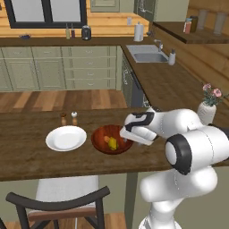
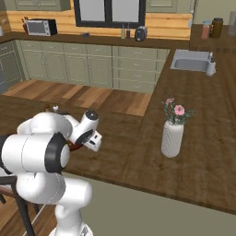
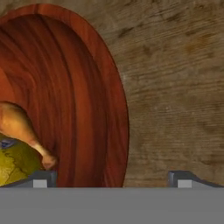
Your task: Pick the chicken drumstick and lemon from their plates and place them in the bowl. Then put the bowl in the fridge.
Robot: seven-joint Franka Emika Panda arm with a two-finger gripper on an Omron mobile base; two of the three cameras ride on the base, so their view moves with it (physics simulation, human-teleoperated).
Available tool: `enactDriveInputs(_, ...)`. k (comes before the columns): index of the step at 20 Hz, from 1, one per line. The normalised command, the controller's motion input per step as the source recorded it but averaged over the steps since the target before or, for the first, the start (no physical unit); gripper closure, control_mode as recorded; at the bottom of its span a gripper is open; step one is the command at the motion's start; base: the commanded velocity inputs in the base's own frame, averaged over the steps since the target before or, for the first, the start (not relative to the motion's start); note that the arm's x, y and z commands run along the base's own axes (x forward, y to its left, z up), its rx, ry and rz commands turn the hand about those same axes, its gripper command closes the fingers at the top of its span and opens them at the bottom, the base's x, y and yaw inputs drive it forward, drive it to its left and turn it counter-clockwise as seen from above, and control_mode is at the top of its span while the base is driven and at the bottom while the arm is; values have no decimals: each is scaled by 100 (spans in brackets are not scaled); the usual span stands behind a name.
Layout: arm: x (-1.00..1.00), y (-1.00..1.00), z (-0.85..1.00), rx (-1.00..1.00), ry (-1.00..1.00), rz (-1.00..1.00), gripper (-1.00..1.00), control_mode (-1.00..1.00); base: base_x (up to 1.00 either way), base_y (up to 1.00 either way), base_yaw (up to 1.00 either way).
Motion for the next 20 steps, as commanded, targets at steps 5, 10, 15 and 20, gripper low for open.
enactDriveInputs(5, 5, 0, -10, 0, 0, 0, -100, -100, 0, 0, 0)
enactDriveInputs(10, 10, 7, -6, 0, 0, 0, 100, -100, 0, 0, 0)
enactDriveInputs(15, 2, 3, 0, 0, 2, 0, 100, -100, 0, 0, 0)
enactDriveInputs(20, 1, 2, 0, 0, 0, 0, 100, -100, 0, 0, 0)
